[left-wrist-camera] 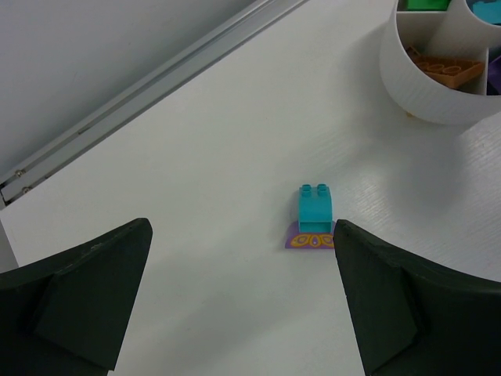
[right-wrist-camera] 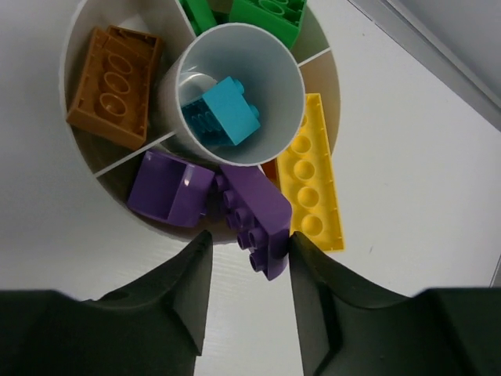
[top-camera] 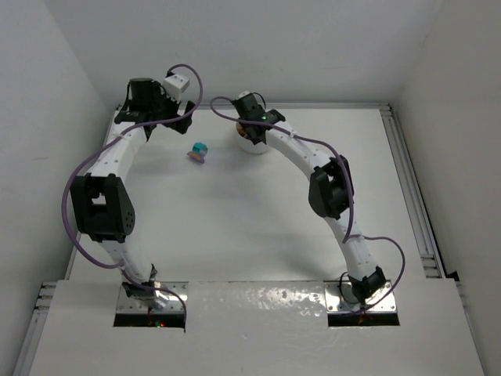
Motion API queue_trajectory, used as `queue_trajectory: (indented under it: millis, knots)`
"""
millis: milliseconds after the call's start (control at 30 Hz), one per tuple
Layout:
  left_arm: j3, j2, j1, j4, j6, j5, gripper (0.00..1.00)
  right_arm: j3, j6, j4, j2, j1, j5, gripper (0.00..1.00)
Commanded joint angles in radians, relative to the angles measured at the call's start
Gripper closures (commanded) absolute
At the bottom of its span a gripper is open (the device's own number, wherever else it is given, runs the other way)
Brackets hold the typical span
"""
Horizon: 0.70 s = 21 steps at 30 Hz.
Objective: Sort the legos into containers by color
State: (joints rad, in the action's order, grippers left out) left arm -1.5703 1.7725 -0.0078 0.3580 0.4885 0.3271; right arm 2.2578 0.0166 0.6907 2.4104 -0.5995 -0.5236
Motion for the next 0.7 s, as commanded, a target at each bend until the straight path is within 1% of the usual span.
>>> queue_trajectory:
  millis: [0,33,100,133,233,267,333,533,667]
  knots:
    - [0.007,-0.048,-0.008,-0.04,-0.004,-0.011,0.0,-0.033,-0.053,-0.06,-0.007,-0.02,-0.019,0.56]
    - [0.009,-0.048,-0.008,-0.04,-0.005,-0.011,0.0,-0.04,-0.058,-0.068,-0.01,-0.023,-0.015,0.54]
    - [0.01,-0.05,-0.008,-0.042,-0.005,-0.011,0.0,-0.041,-0.055,-0.072,-0.013,-0.025,-0.004,0.53]
    - [0.012,-0.051,-0.008,-0.044,-0.004,-0.011,0.0,-0.041,-0.052,-0.076,-0.017,-0.025,0.0,0.54]
    - [0.015,-0.053,-0.008,-0.042,-0.002,-0.014,0.0,-0.055,-0.04,-0.104,-0.045,-0.025,0.014,0.66]
    - [0.015,-0.054,-0.008,-0.04,-0.002,-0.014,0.0,-0.061,-0.034,-0.114,-0.054,-0.025,0.014,0.65]
    - [0.016,-0.054,-0.008,-0.042,-0.001,-0.016,0.0,-0.07,-0.035,-0.137,-0.071,-0.025,-0.002,0.57]
    - [0.019,-0.056,-0.008,-0.045,-0.002,-0.01,0.0,-0.064,-0.075,-0.132,-0.077,-0.025,-0.065,0.53]
    - [0.019,-0.056,-0.009,-0.048,-0.002,-0.007,0.0,-0.064,-0.061,-0.125,-0.092,-0.025,-0.049,0.44]
